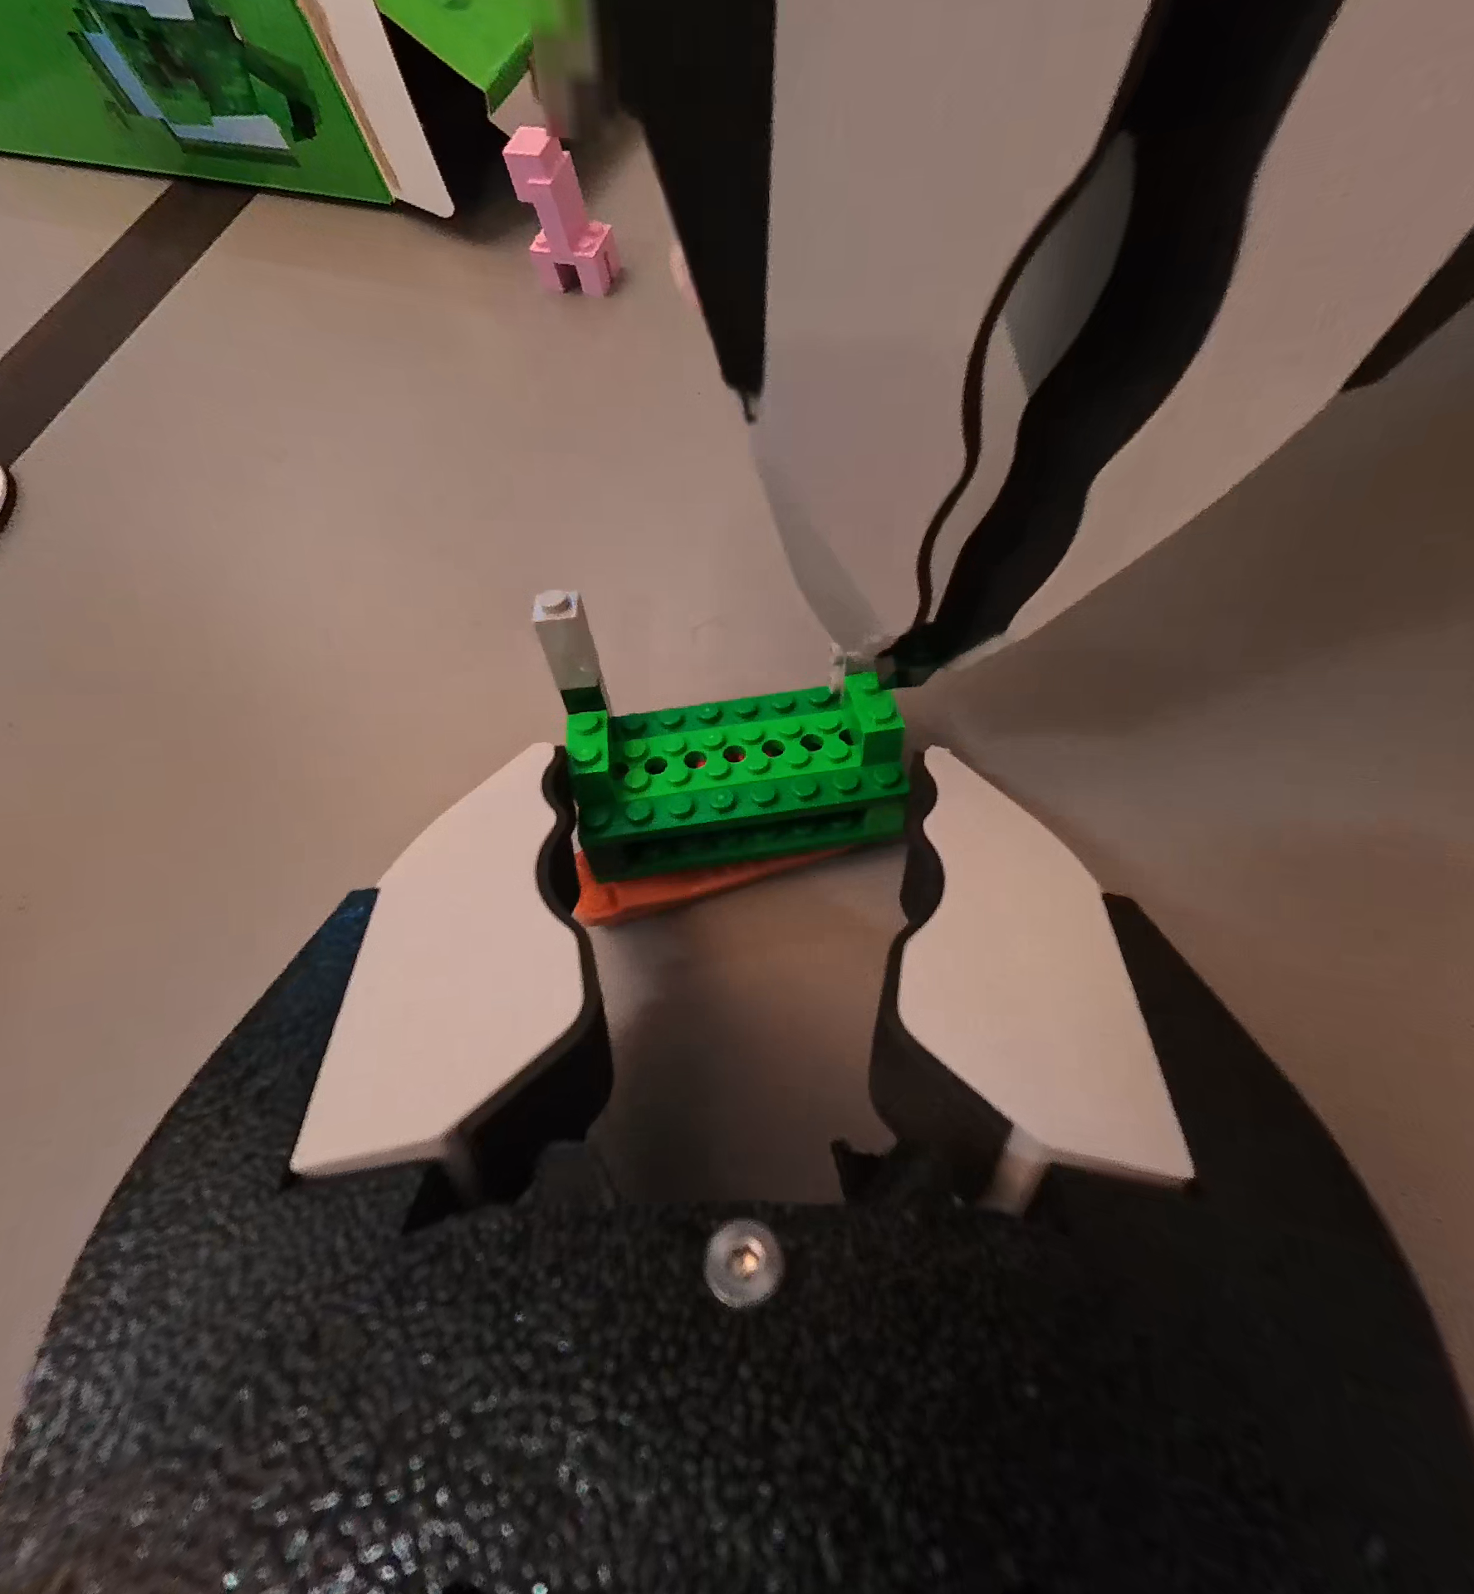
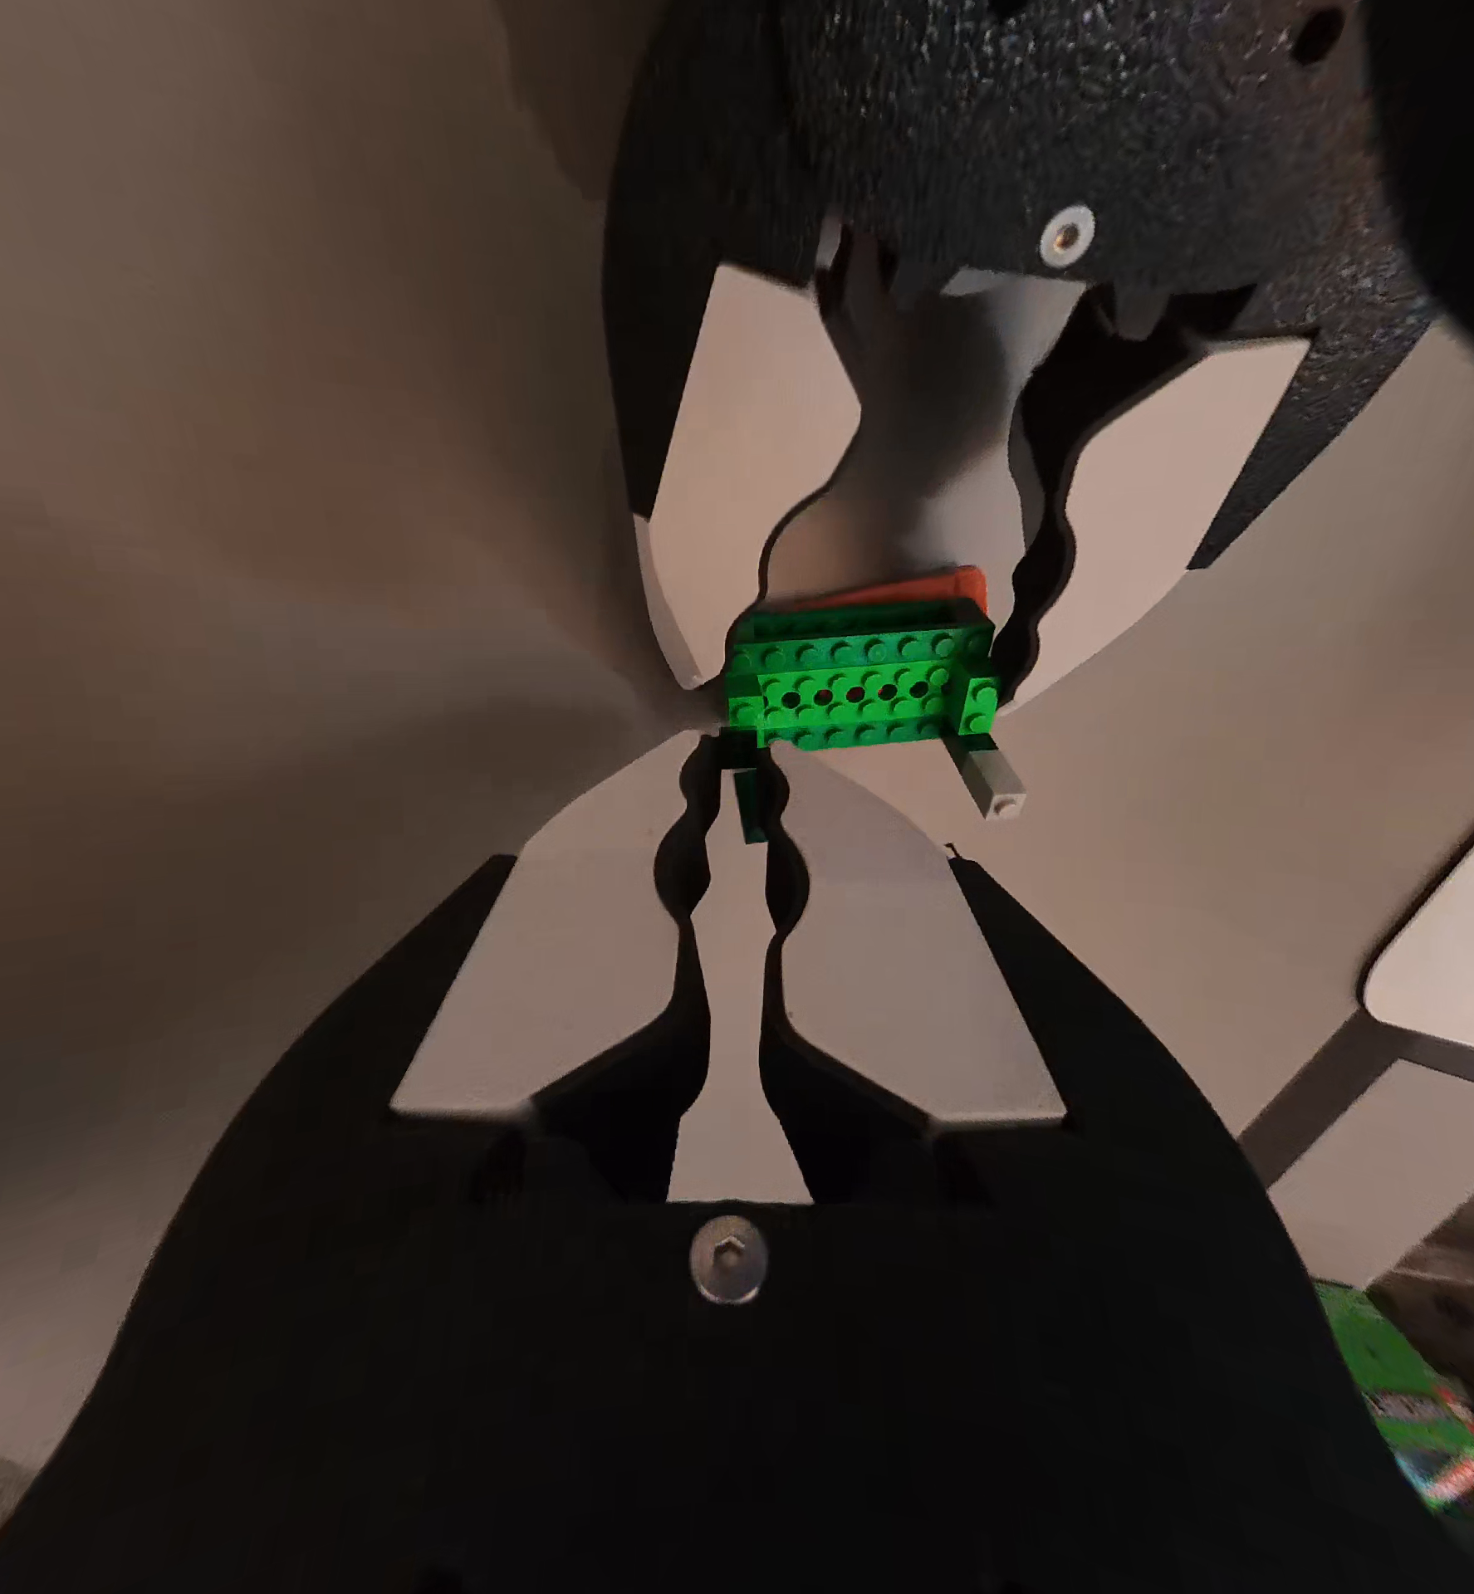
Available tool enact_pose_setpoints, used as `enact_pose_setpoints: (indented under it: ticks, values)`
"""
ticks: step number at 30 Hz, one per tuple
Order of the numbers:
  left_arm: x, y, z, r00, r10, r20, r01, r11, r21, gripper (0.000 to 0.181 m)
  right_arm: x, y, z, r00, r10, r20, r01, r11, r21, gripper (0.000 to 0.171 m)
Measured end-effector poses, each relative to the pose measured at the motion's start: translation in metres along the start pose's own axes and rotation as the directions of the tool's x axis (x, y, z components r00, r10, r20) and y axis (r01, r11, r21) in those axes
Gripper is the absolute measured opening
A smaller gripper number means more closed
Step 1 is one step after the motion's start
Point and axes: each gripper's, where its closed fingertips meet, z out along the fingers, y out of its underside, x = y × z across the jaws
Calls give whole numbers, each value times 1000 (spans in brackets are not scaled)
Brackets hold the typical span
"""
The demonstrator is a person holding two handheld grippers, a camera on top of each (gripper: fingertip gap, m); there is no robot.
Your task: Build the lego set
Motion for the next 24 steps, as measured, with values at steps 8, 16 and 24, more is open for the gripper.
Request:
enact_pose_setpoints:
  ticks: [8, 16, 24]
  values:
    - [0, 0, 0, 1000, 7, 4, -7, 1000, 0, 74, 0, 5, 7, 1000, -5, -19, 4, 998, -67, 7]
    - [0, 0, 0, 1000, 4, 2, -4, 1000, 0, 74, 1, 6, 7, 1000, 21, -18, -22, 999, -29, 8]
    - [0, 0, 0, 1000, 3, 2, -3, 1000, 0, 74, 2, 6, 9, 998, 68, 14, -69, 997, 37, 8]
